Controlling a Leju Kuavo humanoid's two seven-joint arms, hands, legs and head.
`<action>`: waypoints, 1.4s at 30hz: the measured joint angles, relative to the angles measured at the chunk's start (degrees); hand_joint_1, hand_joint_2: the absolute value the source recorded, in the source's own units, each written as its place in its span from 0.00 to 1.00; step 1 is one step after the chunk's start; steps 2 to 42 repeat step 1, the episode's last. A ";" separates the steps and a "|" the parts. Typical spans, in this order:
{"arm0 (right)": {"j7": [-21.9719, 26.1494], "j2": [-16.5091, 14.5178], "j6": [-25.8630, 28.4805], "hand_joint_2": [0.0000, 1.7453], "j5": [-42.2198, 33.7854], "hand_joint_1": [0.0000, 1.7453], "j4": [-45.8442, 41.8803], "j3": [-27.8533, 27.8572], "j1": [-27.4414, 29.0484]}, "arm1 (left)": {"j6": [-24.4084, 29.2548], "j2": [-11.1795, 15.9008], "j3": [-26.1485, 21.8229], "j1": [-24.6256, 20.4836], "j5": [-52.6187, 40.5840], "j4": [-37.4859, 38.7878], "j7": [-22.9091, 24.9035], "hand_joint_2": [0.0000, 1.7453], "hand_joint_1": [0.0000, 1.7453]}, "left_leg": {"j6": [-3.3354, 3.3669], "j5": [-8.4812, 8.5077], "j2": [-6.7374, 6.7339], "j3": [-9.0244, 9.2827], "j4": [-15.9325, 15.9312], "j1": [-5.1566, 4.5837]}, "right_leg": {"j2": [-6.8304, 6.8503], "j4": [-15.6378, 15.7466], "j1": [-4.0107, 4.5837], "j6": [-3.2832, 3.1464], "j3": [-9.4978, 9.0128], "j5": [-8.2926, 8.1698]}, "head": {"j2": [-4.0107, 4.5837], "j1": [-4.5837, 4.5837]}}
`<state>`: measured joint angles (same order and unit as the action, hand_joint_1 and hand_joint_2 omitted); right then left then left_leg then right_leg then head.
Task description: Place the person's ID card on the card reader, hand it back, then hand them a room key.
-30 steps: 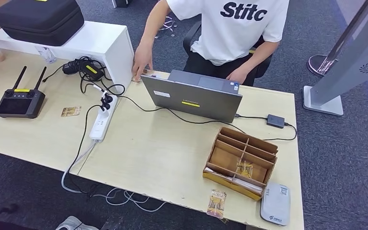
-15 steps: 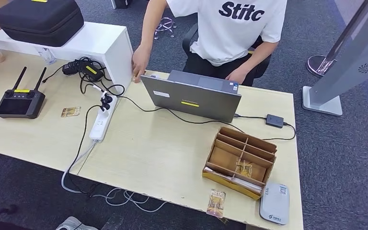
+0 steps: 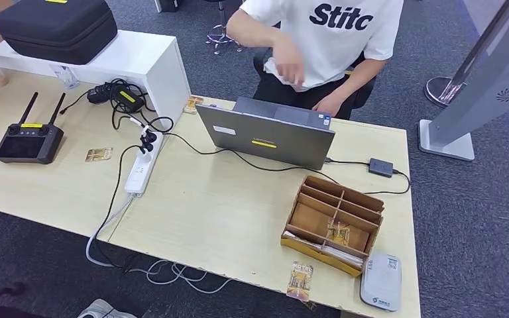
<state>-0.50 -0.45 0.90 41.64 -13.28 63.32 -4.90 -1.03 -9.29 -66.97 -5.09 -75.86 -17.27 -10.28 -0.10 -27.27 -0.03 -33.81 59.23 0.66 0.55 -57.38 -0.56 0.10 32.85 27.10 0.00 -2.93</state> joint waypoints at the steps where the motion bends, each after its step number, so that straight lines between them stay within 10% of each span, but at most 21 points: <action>1: -0.96 -0.01 -0.35 1.00 0.10 1.00 0.08 -0.16 0.01 | -0.08 0.02 0.00 0.01 -0.14 0.00 -0.01 1.00 1.00 | 0.00 0.00 0.00 0.00 0.00 0.00 | 0.00 0.00 0.00 0.00 0.00 0.00 | 0.00 0.00; 42: -0.96 -0.01 -0.35 1.00 0.10 1.00 0.08 -0.16 0.01 | -0.08 0.02 0.00 0.01 -0.14 0.00 -0.01 1.00 1.00 | 0.00 0.00 0.00 0.00 0.00 0.00 | 0.00 0.00 0.00 0.00 0.00 0.00 | 0.00 0.00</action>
